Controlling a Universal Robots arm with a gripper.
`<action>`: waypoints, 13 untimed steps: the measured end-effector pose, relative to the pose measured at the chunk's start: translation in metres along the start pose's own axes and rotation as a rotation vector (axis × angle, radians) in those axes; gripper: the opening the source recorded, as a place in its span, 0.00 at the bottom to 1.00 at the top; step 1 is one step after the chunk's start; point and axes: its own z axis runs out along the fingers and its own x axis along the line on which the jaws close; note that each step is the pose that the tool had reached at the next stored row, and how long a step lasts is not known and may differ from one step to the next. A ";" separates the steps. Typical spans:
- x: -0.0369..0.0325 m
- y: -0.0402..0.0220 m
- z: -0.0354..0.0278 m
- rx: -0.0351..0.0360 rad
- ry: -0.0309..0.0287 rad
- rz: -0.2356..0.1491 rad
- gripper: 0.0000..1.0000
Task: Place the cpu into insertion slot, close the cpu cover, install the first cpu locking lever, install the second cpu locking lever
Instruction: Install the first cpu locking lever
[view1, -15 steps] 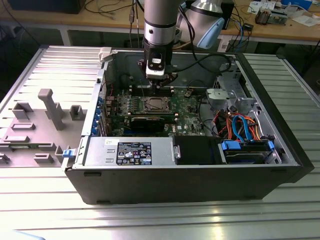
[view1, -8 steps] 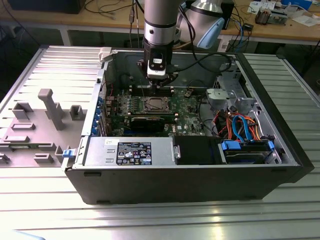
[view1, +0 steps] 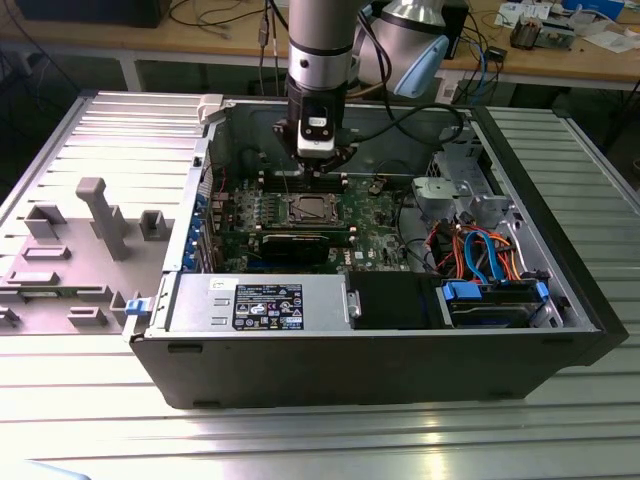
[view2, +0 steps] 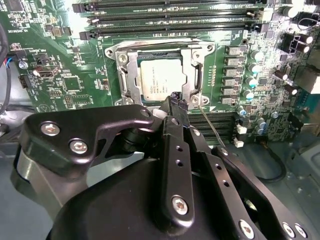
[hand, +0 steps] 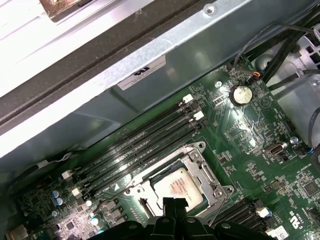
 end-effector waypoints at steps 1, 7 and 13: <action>0.0000 0.0000 0.0000 0.0001 0.0001 -0.004 0.11; 0.0000 0.0000 0.0000 0.0009 0.0006 -0.027 0.11; 0.0000 0.0000 0.0000 0.0015 0.0010 -0.043 0.11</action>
